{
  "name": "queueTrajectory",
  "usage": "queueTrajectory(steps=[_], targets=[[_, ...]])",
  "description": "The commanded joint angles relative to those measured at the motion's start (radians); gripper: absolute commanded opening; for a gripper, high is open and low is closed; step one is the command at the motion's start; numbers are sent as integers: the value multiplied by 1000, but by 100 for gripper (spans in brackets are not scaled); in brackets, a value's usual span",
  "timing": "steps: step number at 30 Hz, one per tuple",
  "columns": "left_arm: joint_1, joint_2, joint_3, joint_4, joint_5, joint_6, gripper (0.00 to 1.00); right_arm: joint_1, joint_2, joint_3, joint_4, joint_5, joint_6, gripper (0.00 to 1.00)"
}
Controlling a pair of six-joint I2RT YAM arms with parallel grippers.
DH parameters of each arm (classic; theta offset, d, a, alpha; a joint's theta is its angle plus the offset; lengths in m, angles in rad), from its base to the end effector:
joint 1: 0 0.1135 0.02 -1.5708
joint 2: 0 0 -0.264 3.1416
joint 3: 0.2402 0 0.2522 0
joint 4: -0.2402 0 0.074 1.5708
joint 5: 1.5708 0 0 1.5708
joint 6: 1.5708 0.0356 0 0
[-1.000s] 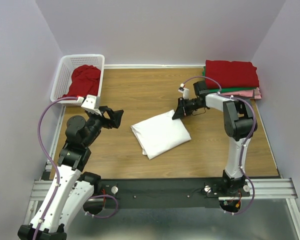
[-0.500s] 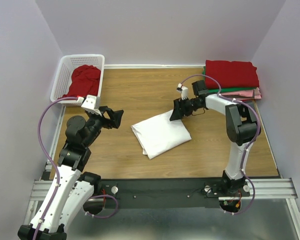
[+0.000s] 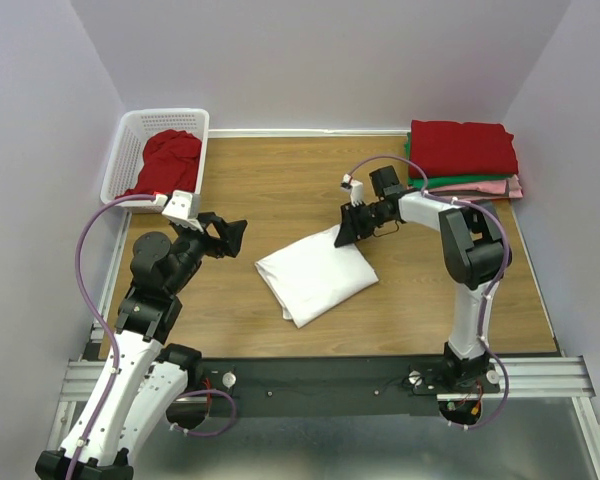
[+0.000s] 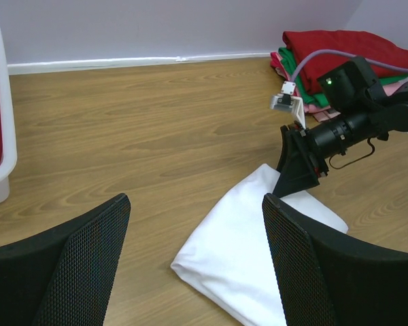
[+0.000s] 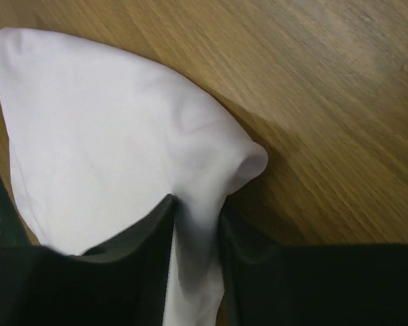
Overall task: Fold and stack the t-shirts
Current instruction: Neatly place the folded tshirt to the corner
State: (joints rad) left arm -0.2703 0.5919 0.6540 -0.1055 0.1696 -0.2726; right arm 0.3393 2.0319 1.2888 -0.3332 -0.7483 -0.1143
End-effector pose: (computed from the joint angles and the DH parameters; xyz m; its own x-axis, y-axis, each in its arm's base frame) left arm 0.1436 -0.0460 0.3311 -0.1549 -0.2324 -0.9602 0.3987 0.8745 -0.2760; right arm 0.3747 0.1579 0.1403 -0.7621 -0.3576 -0.5398 -0.6395 0.5464 0.5408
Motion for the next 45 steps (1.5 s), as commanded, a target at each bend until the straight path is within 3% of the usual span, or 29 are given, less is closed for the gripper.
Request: queueTrajectory(steps=[1,3,15,24,35,45], targets=[[2,-15,-13,20,16,15,86,15,93,-34,-87,34,16,30],[2,-18,-13,21,13,13,86,14,90,-29,-89,4,13,1],[2,-20,-11,18,11,16,86,-65,33,66,-171,-247,-44,0],[0,-29,-13,18,11,16,86,-98,37,213,-291,-264,-67,0],[2,-47,-16,24,16,21,86,-128,-16,300,-329,-169,-59,0],[0,-53,-17,27,21,21,86,-186,-47,383,-365,-207,-38,0]])
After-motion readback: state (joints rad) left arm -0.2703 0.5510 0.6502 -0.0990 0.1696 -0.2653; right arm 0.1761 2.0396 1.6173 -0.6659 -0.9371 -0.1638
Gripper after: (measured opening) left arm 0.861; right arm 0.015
